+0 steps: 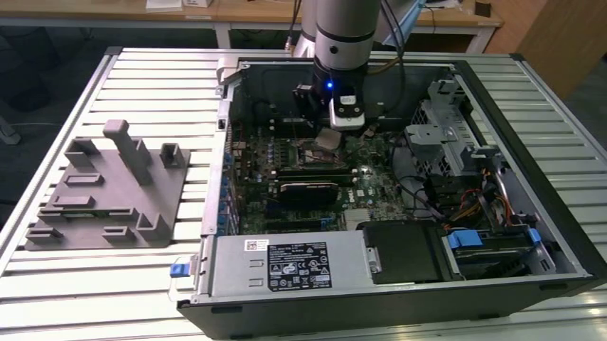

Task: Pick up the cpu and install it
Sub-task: 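Place the cpu into insertion slot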

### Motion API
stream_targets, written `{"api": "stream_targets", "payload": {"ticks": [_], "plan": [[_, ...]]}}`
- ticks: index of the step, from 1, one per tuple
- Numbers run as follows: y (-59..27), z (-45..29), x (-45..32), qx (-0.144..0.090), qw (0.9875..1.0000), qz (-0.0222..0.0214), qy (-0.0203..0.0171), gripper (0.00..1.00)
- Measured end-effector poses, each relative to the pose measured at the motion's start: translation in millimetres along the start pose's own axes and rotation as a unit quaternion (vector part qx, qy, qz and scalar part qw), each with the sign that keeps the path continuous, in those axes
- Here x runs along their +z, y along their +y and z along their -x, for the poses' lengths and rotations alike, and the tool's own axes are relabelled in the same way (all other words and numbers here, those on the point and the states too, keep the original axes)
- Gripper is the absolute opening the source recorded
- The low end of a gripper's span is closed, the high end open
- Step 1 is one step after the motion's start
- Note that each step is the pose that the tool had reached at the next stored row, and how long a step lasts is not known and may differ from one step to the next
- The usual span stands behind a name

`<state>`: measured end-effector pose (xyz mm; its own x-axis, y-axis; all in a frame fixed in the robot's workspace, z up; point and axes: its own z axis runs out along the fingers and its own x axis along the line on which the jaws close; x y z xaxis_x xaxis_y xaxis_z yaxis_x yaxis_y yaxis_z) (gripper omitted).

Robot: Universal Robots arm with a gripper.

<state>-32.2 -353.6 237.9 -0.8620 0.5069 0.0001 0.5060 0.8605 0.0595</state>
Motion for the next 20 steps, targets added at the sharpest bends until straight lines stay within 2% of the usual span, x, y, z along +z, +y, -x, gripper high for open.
{"api": "stream_targets", "payload": {"ticks": [2,3,5,7,10,14,17,20], "plan": [[0.0,0.0,0.1,0.018,0.9998,0.0000,-0.0011,0.55],[0.0,0.0,0.1,0.036,0.9993,0.0000,-0.0022,0.55],[0.0,0.0,0.2,0.055,0.9985,0.0001,-0.0033,0.55],[0.0,0.0,0.3,0.073,0.9973,0.0000,-0.0043,0.55],[0.0,0.0,0.4,0.100,0.9950,0.0000,-0.0059,0.55],[0.0,0.0,0.7,0.136,0.9907,0.0000,-0.0081,0.55],[0.0,0.0,0.9,0.163,0.9866,0.0000,-0.0097,0.55],[-0.1,0.0,1.1,0.190,0.9817,0.0000,-0.0113,0.55]]}}
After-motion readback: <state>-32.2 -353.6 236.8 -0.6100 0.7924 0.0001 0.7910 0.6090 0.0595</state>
